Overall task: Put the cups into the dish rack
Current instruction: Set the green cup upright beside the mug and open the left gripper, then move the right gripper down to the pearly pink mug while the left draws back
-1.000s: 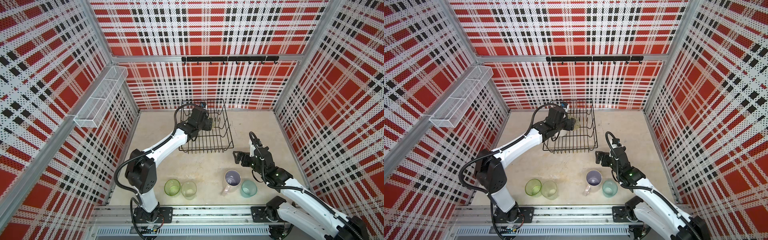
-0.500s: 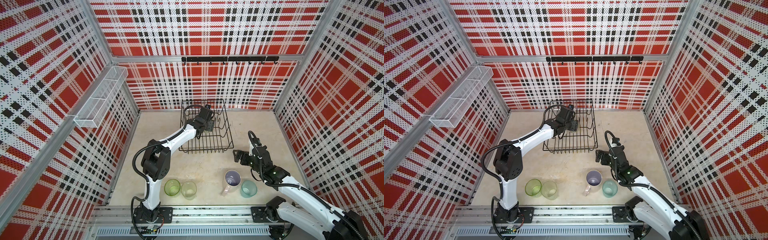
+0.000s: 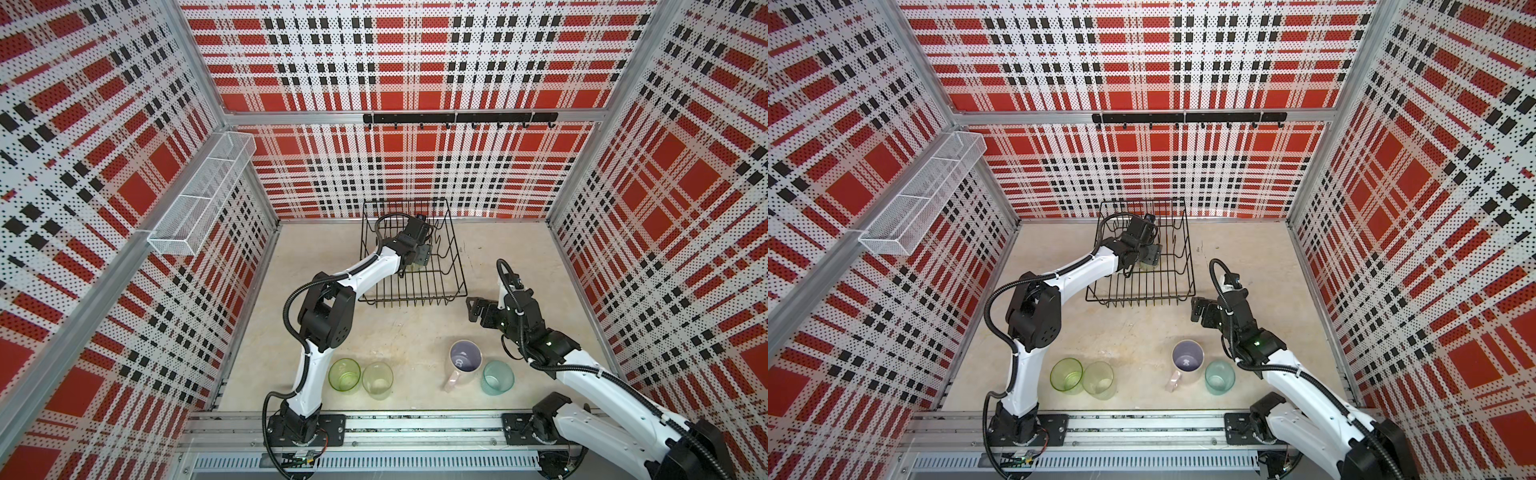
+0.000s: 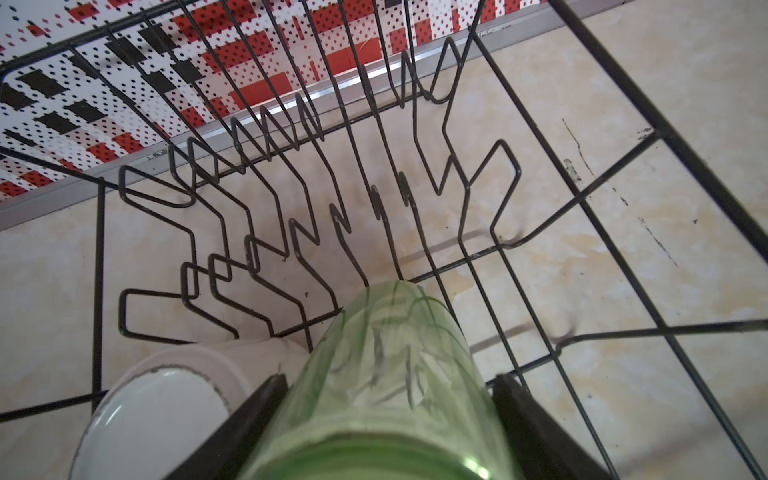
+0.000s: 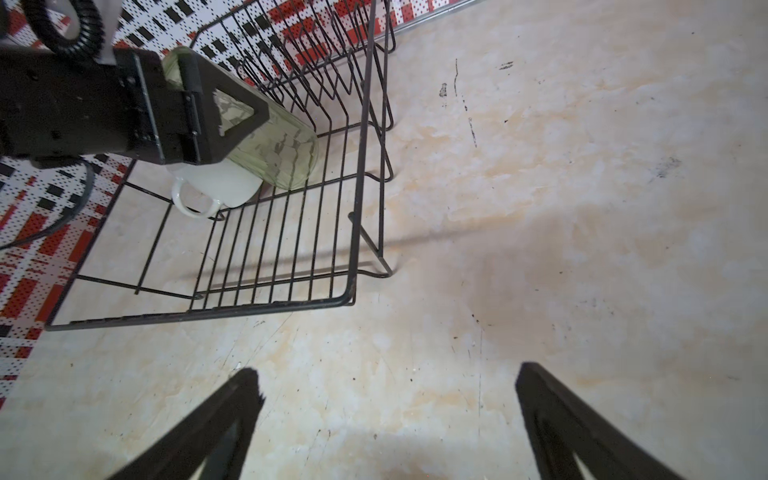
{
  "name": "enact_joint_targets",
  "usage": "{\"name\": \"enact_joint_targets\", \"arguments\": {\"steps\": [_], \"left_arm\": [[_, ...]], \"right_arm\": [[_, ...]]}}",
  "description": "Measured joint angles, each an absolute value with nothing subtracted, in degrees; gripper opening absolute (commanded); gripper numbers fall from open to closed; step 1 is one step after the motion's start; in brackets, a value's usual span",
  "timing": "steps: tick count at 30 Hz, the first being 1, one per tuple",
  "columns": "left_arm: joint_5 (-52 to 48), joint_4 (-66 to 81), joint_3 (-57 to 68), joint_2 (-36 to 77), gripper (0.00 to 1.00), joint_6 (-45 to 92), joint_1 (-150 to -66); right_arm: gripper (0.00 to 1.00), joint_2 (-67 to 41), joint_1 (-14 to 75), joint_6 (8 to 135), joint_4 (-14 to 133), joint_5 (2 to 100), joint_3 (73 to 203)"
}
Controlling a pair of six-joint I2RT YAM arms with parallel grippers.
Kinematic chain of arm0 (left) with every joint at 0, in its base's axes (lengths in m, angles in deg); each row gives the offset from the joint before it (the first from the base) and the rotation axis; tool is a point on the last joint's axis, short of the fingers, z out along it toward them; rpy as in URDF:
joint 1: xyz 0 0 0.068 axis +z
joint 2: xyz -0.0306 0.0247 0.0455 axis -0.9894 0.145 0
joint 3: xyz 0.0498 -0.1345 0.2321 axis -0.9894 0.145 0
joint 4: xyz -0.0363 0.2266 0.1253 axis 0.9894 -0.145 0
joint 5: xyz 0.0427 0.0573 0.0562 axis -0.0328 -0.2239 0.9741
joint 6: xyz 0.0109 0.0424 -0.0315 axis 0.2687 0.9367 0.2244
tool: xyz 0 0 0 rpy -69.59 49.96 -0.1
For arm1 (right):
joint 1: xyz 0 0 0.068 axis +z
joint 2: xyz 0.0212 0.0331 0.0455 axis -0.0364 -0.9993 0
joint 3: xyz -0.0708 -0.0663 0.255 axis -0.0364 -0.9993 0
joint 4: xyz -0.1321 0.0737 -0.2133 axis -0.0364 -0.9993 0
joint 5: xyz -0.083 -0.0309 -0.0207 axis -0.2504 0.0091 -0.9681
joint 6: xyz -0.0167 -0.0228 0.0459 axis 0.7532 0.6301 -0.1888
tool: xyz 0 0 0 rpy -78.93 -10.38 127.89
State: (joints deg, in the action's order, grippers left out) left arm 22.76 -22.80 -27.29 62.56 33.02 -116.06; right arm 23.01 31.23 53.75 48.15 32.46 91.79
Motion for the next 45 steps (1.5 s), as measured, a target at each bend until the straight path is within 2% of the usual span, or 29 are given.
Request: {"name": "enact_joint_targets", "arguments": {"steps": [2,10,16,24,28,39,42,45], "left_arm": [[22.6,-22.8,-27.9,63.1,0.92,33.1,-115.9],[22.5,-22.9,-29.2,63.3,0.94,34.2,-115.8],[21.8,-23.0,-29.4,60.6,0.94,34.1,-115.8],[22.2,-19.8,-19.5,43.5,0.95,32.3,-116.1],[22.7,-17.7,-12.7,34.9,0.96,30.7,-116.1],[26.5,-13.4,9.7,16.7,0.99,26.2,-114.4],[27.2,-11.5,15.6,11.2,1.0,24.8,-113.8],[27.2,-9.8,20.2,6.5,1.0,23.2,-112.9]], "right_arm": [[1.0,23.3,31.2,53.7,48.0,32.5,91.8],[1.0,22.7,30.9,54.3,44.1,32.7,94.8],[1.0,15.3,21.7,57.4,40.6,40.5,104.6],[1.0,6.2,6.6,61.3,38.9,52.6,110.8],[1.0,3.0,2.8,62.3,38.8,55.7,111.5],[0.97,-3.5,2.0,66.6,24.4,59.1,123.2],[0.95,-3.2,3.7,67.3,19.7,59.4,123.6],[0.92,-2.3,9.3,67.3,15.5,58.8,122.2]]}}
